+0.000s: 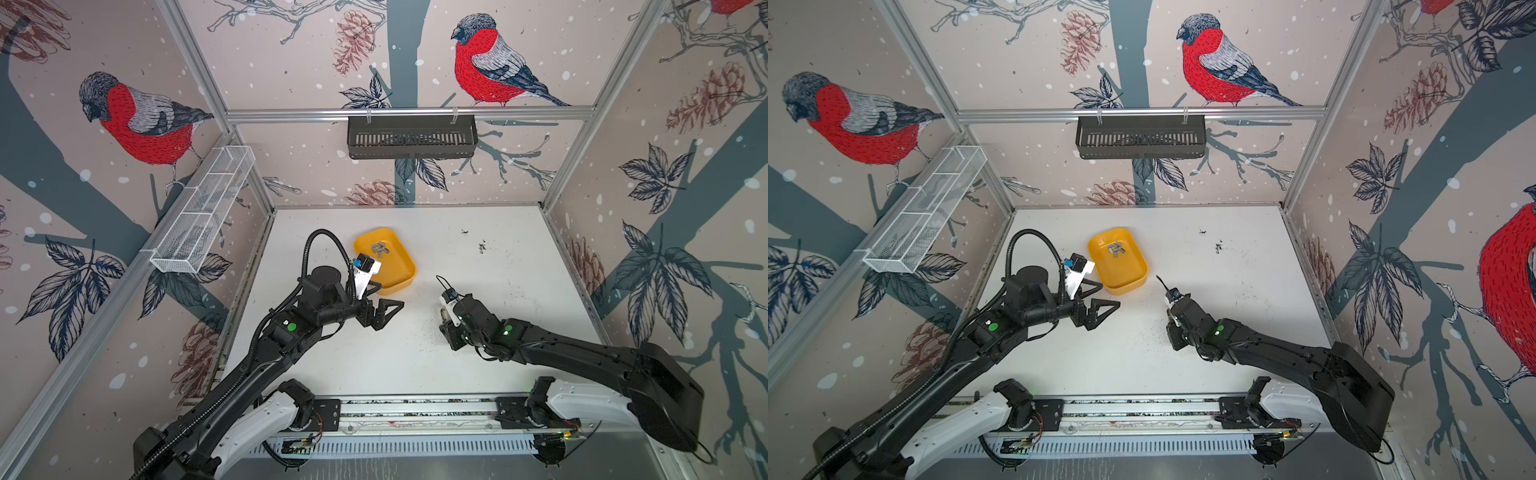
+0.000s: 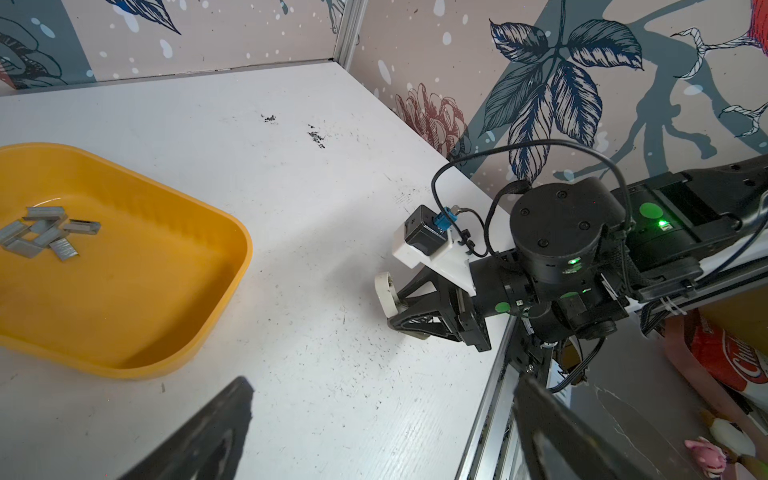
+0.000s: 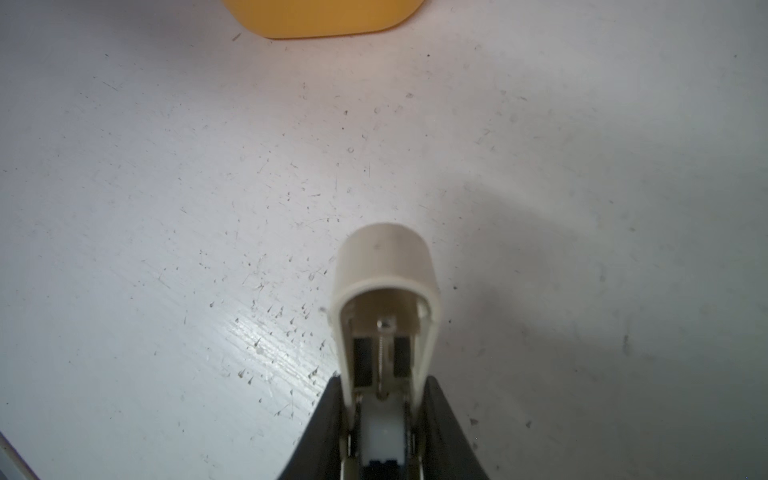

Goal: Load the staples into the stapler

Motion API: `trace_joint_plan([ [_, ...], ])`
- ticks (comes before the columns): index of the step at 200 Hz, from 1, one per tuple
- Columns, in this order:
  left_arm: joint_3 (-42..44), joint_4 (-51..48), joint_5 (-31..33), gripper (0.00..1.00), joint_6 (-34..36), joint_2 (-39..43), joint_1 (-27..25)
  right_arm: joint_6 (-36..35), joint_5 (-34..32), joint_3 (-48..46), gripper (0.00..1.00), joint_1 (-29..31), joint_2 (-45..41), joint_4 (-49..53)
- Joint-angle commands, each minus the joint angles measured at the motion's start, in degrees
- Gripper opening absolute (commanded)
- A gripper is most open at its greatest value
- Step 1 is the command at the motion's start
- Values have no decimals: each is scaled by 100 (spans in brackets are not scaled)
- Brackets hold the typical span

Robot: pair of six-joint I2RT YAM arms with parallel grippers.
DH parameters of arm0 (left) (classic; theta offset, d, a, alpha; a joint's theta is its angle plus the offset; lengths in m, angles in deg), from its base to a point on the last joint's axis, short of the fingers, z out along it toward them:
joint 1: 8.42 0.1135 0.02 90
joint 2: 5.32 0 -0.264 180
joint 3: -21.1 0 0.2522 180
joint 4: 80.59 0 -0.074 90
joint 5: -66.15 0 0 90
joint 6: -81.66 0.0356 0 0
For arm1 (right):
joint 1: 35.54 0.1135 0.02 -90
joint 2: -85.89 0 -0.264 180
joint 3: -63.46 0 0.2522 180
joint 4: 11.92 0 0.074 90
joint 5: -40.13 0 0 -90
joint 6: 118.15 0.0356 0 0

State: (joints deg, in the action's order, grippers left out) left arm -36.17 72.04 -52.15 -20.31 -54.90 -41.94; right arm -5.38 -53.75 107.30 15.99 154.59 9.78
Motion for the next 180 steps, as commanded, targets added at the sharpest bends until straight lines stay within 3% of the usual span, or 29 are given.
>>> trace_joint_plan([
  [1,-22,-20,30,98,72,-49,12,7,-220,50,13,56,94,-150],
  [84,9,16,49,98,3,-26,23,169,-872,103,13,291,595,-179],
  [180,9,70,-38,98,-8,-149,109,159,-983,129,16,367,951,-445],
])
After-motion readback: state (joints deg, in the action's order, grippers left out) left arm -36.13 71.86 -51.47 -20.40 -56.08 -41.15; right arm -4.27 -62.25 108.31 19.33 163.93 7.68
